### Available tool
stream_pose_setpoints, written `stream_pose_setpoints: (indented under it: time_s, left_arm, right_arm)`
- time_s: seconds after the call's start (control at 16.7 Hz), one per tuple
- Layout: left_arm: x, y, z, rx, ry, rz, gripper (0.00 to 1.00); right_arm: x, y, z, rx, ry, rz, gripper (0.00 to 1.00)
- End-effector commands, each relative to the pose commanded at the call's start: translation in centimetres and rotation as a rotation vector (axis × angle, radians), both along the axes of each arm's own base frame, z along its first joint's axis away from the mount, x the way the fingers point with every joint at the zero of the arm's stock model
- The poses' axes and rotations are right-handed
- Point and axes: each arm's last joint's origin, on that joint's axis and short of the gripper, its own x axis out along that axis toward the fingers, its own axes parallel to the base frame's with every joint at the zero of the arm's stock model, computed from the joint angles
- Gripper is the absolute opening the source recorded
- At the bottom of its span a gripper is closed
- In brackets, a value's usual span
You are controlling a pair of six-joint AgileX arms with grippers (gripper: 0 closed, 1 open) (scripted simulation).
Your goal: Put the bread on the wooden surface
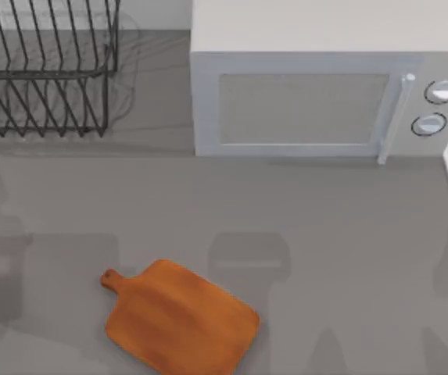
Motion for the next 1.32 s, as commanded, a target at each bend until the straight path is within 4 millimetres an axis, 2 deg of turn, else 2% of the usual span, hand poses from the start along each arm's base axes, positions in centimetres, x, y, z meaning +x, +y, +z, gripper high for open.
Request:
stream_pose_setpoints:
  time_s: [0.24, 0.36, 0.78, 1.02, 1.32]
  left_arm:
    - [-0.4, -0.1, 4.6, -0.002, 0.011, -0.002, 0.0]
    - [-0.6, -0.2, 6.0, 0.001, -0.005, -0.002, 0.0]
    - [-0.4, -0.4, 6.0, 0.001, 0.001, -0.043, 0.0]
    - [0.4, -2.3, 5.6, -0.003, 0.016, -0.298, 0.0]
    - [1.6, -7.0, 4.9, -0.016, 0.044, -0.87, 0.0]
  right_arm:
    - [0.0, 0.0, 0.0, 0.0, 0.0, 0.0, 1.0]
    - [0.0, 0.0, 0.0, 0.0, 0.0, 0.0, 1.0]
    - [0.0, 0.0, 0.0, 0.0, 0.0, 0.0, 1.0]
    - [0.0, 0.0, 0.0, 0.0, 0.0, 0.0, 1.0]
    - [0.0, 0.0, 0.0, 0.0, 0.0, 0.0, 1.0]
